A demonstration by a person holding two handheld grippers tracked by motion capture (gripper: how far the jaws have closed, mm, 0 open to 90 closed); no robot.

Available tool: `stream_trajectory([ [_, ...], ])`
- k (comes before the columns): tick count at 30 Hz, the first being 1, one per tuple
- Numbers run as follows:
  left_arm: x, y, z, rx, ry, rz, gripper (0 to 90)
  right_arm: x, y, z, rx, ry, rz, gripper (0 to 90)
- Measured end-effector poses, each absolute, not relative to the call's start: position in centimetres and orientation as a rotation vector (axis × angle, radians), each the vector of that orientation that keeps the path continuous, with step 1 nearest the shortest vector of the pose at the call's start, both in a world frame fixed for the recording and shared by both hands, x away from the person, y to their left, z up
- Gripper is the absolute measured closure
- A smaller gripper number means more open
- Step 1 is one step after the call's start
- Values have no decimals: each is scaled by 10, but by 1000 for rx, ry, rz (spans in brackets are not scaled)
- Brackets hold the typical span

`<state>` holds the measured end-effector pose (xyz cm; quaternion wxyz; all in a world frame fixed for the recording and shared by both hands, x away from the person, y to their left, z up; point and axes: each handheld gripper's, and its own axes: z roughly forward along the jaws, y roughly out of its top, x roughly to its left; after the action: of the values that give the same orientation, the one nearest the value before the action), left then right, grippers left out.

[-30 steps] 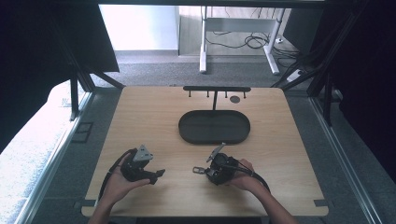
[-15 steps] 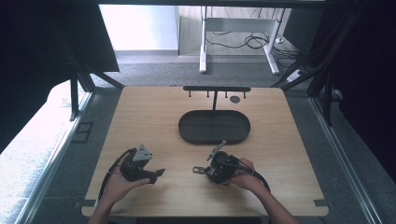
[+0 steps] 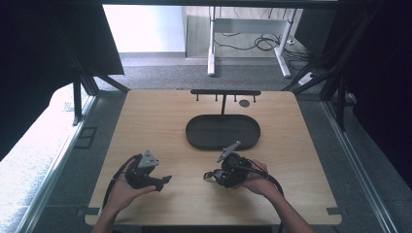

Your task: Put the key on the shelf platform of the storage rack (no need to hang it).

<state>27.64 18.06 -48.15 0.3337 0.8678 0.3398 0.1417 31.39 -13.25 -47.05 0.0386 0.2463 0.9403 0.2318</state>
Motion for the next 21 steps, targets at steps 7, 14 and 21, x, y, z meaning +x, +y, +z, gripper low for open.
stream_trajectory([
  [7, 276, 180, -482, 2271, 885, 368, 238, 312, -134, -459, 741, 2862, 755, 493],
  [14, 276, 180, -482, 2269, 890, 368, 237, 313, -137, -453, 733, 2847, 779, 493],
  [21, 277, 176, -485, 2292, 881, 361, 235, 315, -140, -447, 736, 2825, 798, 492],
])
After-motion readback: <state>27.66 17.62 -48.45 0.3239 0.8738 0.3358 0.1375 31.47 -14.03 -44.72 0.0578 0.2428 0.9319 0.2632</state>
